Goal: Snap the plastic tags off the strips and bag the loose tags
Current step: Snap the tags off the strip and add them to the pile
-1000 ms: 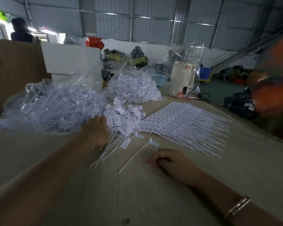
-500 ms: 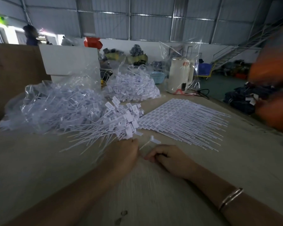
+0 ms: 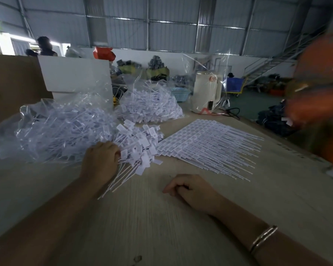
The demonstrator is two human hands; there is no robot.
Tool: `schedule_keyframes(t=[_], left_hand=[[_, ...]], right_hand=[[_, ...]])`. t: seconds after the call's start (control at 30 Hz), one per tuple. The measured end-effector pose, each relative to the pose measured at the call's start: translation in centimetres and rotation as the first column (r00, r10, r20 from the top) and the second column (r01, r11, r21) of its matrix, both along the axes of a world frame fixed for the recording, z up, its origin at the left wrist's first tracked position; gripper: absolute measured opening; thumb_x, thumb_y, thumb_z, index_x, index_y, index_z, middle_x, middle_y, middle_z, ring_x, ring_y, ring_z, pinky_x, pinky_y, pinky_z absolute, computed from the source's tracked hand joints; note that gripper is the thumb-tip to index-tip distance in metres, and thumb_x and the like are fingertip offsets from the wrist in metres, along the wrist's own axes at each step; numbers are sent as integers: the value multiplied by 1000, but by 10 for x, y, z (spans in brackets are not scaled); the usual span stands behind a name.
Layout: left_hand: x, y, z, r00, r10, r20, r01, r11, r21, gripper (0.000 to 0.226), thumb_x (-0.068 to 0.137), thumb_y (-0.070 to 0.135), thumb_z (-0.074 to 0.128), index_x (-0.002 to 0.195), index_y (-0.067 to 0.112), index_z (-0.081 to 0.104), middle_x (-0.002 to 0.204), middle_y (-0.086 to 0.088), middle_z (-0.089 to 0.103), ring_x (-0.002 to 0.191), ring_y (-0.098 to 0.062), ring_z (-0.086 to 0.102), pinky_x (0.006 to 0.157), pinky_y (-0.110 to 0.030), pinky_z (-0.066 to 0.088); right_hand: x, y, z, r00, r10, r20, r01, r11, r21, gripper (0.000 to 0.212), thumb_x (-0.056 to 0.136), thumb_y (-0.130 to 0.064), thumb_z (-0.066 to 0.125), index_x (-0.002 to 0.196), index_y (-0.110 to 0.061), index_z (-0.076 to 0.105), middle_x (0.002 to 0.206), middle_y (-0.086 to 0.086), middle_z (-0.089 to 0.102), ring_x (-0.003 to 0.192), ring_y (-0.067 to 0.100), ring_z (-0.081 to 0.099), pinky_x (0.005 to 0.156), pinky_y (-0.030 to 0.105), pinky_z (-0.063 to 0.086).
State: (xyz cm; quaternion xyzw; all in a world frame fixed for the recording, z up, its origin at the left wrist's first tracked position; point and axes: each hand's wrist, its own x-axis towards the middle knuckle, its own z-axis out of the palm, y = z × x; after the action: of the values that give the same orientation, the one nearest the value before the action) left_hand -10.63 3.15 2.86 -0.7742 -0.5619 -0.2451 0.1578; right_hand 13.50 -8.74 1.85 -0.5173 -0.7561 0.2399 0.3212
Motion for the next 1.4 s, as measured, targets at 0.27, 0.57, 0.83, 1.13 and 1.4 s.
schedule_keyframes(t=[0.27, 0.57, 0.83, 1.13, 1.4], left_hand=[[42, -31, 15, 970, -230, 80, 200, 939, 280, 13, 80, 15, 54, 84, 21, 65, 105, 0, 56, 102, -24, 47, 81, -37, 30], [85, -11, -2, 936, -270, -226, 281, 959, 18, 41, 81, 27, 61, 120, 16, 61, 136, -10, 51, 131, -28, 41, 104, -44, 33], [77, 9, -20, 966, -148, -212, 144, 989, -36, 52, 90, 37, 36, 140, 26, 39, 155, 5, 20, 145, -14, -1, 115, -37, 3], [80, 1, -18, 972, -167, -164, 177, 983, 48, 41, 81, 27, 57, 120, 17, 62, 147, -5, 40, 143, -23, 20, 111, -50, 11], [80, 1, -23, 955, -277, -110, 293, 940, 174, 26, 65, 25, 61, 87, 20, 73, 120, -4, 63, 123, -29, 50, 94, -48, 32]], right_hand=[[2, 4, 5, 999, -17, -33, 16, 999, -29, 39, 84, 9, 43, 93, -15, 73, 83, -8, 62, 74, 1, 56, 69, 12, 42], [18, 85, 25, 806, -337, 488, 221, 934, 279, 52, 90, -39, 54, 138, -20, 44, 144, 9, 38, 130, 27, 34, 107, 38, 26], [30, 104, 7, 741, -283, 609, 182, 958, 224, 46, 96, -30, 38, 142, -30, 34, 151, -1, 31, 136, 23, 28, 110, 49, 25], [122, 47, 11, 828, -250, 501, 239, 967, 89, 32, 94, -15, 44, 120, -32, 48, 138, -9, 42, 128, 14, 38, 111, 43, 19], [109, 87, 33, 648, -697, 307, 643, 717, 270, 29, 92, -27, 49, 117, -16, 57, 122, 7, 52, 108, 25, 51, 88, 42, 47]])
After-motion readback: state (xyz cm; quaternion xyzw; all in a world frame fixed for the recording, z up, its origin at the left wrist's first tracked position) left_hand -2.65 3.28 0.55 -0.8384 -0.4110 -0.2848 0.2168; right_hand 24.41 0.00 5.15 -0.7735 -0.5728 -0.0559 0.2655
